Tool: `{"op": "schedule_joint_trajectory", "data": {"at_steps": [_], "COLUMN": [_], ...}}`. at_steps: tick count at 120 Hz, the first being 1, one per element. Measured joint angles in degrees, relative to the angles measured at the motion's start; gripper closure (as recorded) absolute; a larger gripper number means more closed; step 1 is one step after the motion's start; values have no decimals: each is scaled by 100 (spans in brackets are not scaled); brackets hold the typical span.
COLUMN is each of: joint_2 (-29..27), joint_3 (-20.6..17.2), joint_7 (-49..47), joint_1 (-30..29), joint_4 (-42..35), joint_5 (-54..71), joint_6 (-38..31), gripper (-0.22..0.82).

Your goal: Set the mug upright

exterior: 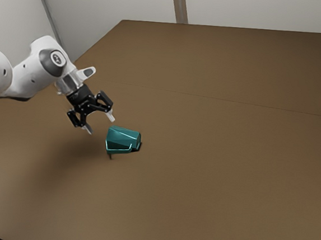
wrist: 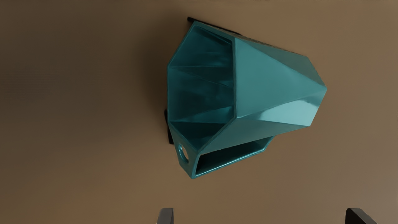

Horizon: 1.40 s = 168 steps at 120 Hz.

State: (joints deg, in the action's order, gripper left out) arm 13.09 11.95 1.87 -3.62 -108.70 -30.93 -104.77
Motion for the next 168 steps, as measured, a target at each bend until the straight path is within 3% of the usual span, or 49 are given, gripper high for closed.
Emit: {"op": "schedule_joint_trajectory", "data": {"at_steps": [40,104,112,127,149,168], "joint_2": [681,949,952,953,935,918], "joint_3": [0,-135,-152,-158,-199,-282], "joint_7": [10,11,11,10,-19,-46], "joint_1": [-59,-34,-33,-25,-9,1], "joint_4": [330,287,270,262,336,479], "joint_5": [-321,-1175,-1206,-1191,-1155,-1137], "joint_6": [-429,-675,-687,-699,-726,-752], "gripper": [0,0,8,38,60,67]}}
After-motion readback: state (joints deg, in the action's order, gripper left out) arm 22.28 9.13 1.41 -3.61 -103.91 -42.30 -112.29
